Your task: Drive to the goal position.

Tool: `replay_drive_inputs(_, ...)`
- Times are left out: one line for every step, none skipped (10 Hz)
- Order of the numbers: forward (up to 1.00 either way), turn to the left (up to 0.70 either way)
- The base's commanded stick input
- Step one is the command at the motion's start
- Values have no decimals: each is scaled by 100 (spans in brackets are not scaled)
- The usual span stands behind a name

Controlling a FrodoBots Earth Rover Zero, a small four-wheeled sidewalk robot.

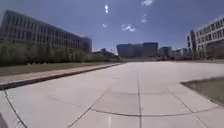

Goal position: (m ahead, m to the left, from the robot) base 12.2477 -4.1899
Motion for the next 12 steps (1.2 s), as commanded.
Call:
replay_drive_inputs(50, -50)
replay_drive_inputs(50, -50)
replay_drive_inputs(50, -50)
replay_drive_inputs(50, -41)
replay_drive_inputs(50, 0)
replay_drive_inputs(50, 0)
replay_drive_inputs(50, 0)
replay_drive_inputs(50, 0)
replay_drive_inputs(50, 0)
replay_drive_inputs(50, -50)
replay_drive_inputs(50, -50)
replay_drive_inputs(50, -50)
